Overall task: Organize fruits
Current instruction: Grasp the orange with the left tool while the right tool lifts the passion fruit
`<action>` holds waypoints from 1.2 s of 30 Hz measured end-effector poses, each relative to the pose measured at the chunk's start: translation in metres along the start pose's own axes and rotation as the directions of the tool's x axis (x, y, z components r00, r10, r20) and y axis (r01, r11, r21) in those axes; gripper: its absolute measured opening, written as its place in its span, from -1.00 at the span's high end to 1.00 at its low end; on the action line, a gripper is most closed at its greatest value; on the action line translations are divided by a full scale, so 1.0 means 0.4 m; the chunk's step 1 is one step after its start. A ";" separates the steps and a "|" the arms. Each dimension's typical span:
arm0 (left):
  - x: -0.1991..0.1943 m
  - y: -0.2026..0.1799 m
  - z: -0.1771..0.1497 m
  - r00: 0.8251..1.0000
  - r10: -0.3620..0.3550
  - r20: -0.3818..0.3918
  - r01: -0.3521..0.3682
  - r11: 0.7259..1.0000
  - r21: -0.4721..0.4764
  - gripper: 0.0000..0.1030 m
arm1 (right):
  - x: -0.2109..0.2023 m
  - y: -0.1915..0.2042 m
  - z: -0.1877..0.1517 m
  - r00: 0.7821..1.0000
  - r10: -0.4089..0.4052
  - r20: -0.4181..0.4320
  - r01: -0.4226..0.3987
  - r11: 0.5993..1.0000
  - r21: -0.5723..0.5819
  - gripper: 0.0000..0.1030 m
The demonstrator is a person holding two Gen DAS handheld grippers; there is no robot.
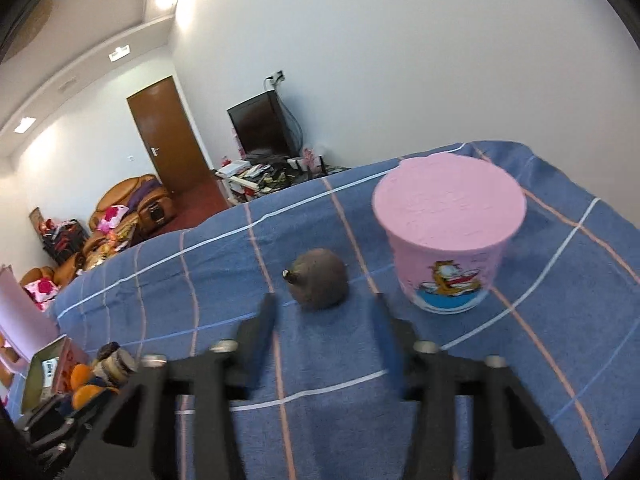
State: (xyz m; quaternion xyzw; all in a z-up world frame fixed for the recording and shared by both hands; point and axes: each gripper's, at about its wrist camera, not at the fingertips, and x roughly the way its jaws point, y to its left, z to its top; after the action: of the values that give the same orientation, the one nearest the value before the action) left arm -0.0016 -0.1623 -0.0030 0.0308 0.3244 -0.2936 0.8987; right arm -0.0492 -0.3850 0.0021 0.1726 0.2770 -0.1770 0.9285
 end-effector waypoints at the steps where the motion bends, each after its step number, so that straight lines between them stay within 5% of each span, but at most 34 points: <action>1: -0.004 0.004 -0.001 1.000 0.005 0.005 -0.005 1.000 0.003 0.30 | 0.010 0.008 0.000 1.000 -0.010 -0.003 0.010 1.000 -0.007 -0.52; 5: -0.007 0.015 -0.004 1.000 0.016 0.007 -0.016 1.000 -0.006 0.30 | 0.053 0.039 -0.001 0.998 0.030 -0.061 -0.032 0.998 -0.045 -0.52; 18: 0.015 0.046 0.003 0.998 0.068 -0.011 -0.068 0.997 -0.038 0.30 | 0.282 0.098 0.062 0.957 -0.188 -0.220 0.162 0.978 -0.132 -0.50; 20: 0.014 0.045 0.003 0.997 0.078 -0.006 -0.079 0.996 -0.032 0.30 | 0.297 0.097 0.063 0.951 -0.196 -0.240 0.169 0.977 -0.130 -0.05; 22: 0.016 0.042 0.001 0.995 0.099 -0.001 -0.099 0.995 -0.020 0.30 | 0.297 0.093 0.064 0.951 -0.197 -0.237 0.172 0.977 -0.124 -0.03; 28: 0.001 0.036 -0.001 0.989 0.148 0.029 -0.148 0.989 0.000 0.30 | 0.197 0.097 0.042 0.974 -0.175 -0.147 0.160 0.981 -0.108 -0.02; 36: -0.062 0.059 -0.025 0.971 0.224 0.083 -0.226 0.974 0.015 0.30 | -0.064 0.183 -0.069 0.999 -0.026 -0.020 0.024 0.997 -0.076 -0.03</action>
State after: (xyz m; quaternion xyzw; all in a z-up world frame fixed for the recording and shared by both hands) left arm -0.0094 -0.1278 0.0008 0.0663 0.2785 -0.1947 0.9381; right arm -0.0508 -0.3033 0.0113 0.1355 0.2954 -0.1761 0.9292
